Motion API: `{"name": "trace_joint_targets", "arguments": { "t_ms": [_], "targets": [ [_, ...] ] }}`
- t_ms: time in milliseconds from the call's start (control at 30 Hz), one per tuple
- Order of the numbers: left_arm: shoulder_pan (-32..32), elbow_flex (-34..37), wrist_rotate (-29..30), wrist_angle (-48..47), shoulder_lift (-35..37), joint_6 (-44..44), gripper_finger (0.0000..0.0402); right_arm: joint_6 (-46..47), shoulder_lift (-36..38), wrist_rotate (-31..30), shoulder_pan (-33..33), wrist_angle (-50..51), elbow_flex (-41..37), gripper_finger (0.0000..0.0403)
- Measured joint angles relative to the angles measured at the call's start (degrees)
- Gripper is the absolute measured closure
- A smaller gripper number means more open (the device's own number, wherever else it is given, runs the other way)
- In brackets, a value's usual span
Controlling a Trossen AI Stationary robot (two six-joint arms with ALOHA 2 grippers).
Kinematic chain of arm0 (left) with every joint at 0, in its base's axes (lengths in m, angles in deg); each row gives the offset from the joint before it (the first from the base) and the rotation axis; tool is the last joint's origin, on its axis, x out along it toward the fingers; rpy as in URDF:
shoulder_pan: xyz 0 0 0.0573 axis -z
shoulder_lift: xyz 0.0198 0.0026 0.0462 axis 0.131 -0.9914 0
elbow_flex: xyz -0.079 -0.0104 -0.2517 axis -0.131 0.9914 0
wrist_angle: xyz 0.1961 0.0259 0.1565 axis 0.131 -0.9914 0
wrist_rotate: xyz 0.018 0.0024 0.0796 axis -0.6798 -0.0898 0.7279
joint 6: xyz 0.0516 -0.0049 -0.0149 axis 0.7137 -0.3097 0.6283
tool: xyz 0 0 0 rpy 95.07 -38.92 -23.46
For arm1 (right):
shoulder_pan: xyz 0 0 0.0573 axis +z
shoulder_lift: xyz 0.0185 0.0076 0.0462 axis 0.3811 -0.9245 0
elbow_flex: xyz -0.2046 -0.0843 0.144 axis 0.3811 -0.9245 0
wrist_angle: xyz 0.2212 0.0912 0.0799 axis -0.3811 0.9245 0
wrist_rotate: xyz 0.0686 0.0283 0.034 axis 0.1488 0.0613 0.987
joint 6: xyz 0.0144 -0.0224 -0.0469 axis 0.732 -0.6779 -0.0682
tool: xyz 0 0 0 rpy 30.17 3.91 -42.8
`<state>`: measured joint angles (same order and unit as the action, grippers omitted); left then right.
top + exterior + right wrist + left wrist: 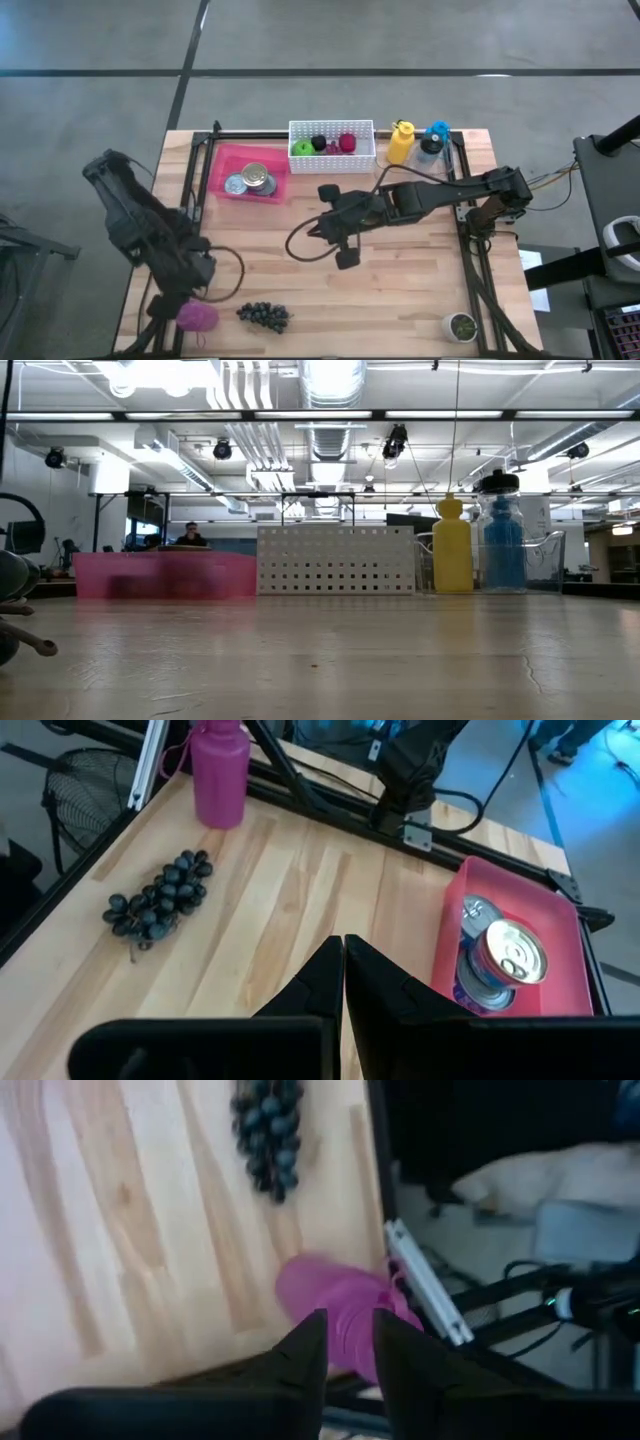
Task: Pick & Place Food Item
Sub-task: Put the purple water bottle into the transparent bin
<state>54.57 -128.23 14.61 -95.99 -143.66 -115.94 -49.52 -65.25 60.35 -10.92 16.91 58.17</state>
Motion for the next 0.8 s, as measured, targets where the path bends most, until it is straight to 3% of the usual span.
{"name": "trace_joint_targets", "arguments": {
  "t_ms": [200,500,800],
  "targets": [
    [5.53,-5.58,3.02,-6.02,-5.65,-1.66,0.0355,0.03,0.0,0.01,0.0,-1.18,-0.56,0.0394],
    [10.06,-6.23,2.58,-5.86,-6.95,-9.16,0.0396,-0.03,0.0,0.1,0.0,-1.44,-0.6,0.0394],
    [10.51,-3.83,0.82,-5.0,-6.72,-12.49,0.0367,0.0,0.0,0.25,0.0,-2.47,-0.6,0.0394]
  ]
}}
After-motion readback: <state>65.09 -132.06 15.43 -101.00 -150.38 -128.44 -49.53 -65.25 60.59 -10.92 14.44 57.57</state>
